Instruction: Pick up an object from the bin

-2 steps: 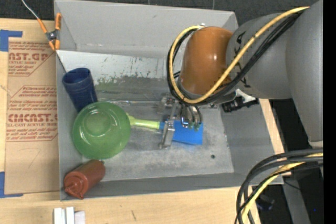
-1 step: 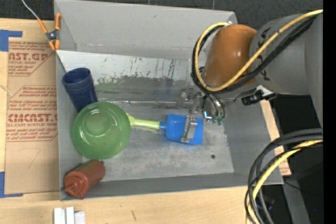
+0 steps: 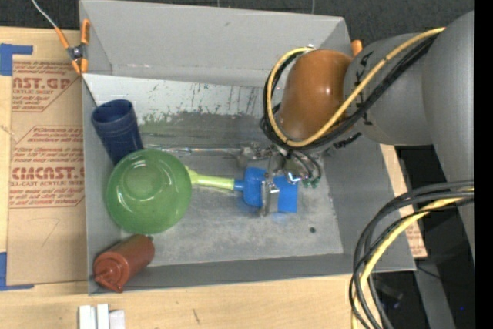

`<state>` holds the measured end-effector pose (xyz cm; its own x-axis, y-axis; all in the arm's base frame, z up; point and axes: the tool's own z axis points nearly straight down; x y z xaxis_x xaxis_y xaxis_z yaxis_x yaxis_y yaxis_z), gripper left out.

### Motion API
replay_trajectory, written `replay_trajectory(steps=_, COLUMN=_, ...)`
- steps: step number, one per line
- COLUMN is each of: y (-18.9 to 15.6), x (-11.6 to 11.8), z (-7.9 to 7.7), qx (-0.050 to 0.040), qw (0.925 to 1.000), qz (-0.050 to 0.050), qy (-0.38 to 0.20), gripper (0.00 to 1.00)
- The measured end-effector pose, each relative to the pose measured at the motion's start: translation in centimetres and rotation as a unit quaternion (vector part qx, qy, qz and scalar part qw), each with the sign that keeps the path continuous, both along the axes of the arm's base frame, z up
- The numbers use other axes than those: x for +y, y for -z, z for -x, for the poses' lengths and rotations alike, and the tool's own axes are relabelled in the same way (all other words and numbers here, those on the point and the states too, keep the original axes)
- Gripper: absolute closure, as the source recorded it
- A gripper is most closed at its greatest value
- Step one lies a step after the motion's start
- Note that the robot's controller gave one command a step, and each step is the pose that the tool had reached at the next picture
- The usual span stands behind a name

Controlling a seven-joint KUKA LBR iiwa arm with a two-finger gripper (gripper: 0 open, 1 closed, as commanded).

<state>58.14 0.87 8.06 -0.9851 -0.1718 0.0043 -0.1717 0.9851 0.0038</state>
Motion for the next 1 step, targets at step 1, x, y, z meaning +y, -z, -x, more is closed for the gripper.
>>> replay_trajectory(steps=1, y=0.79, x=-3.52, z=1.39, qx=-0.0014, qw=0.9827, qz=0.001, qy=0.185, gripper=0.0)
